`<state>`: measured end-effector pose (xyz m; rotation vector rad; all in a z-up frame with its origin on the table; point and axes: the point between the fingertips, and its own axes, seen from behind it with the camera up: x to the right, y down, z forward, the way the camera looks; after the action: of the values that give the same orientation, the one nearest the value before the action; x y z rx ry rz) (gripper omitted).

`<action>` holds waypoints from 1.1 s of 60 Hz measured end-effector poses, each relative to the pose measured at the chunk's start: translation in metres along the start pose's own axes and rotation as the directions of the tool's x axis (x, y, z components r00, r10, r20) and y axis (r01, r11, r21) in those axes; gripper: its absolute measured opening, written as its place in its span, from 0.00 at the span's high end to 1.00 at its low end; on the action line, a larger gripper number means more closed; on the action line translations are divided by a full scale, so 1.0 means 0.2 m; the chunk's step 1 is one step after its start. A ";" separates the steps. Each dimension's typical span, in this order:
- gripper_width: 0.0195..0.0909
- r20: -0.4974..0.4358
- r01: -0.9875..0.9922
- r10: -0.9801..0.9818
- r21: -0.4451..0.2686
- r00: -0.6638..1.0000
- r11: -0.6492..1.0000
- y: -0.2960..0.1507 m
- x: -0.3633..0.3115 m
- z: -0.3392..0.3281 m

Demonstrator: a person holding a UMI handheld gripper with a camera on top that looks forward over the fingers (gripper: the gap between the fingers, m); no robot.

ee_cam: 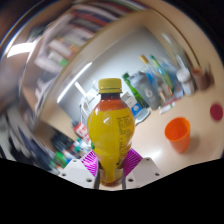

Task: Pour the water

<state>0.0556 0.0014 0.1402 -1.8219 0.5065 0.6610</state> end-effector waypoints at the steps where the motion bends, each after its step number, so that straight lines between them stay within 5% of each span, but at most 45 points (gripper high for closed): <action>1: 0.86 0.015 -0.083 0.083 -0.007 0.996 0.997 -0.02 -0.01 0.00; 6: 0.86 0.090 -0.491 0.496 -0.079 0.863 0.868 -0.10 -0.07 0.03; 12: 0.86 0.128 -0.846 0.866 -0.188 0.483 0.499 -0.18 -0.10 0.04; 17: 0.89 0.192 -0.940 0.958 -0.228 0.212 0.254 -0.30 -0.09 0.04; 26: 0.86 0.221 -0.963 0.975 -0.268 -0.032 0.029 -0.38 -0.09 0.03; 39: 0.86 0.250 -0.959 0.961 -0.278 -0.120 -0.047 -0.43 -0.08 0.00; 48: 0.86 0.259 -0.955 0.966 -0.279 0.027 0.102 -0.46 -0.13 -0.02; 55: 0.86 0.343 -0.800 0.796 -0.170 0.499 0.575 -0.63 -0.24 -0.13; 61: 0.85 0.314 -0.424 0.374 0.105 0.872 0.900 -0.96 -0.26 -0.28; 66: 0.83 0.103 -0.014 -0.026 0.368 0.994 0.930 -1.34 -0.08 -0.44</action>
<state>0.2278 0.0060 0.3635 -1.4264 0.5158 0.6085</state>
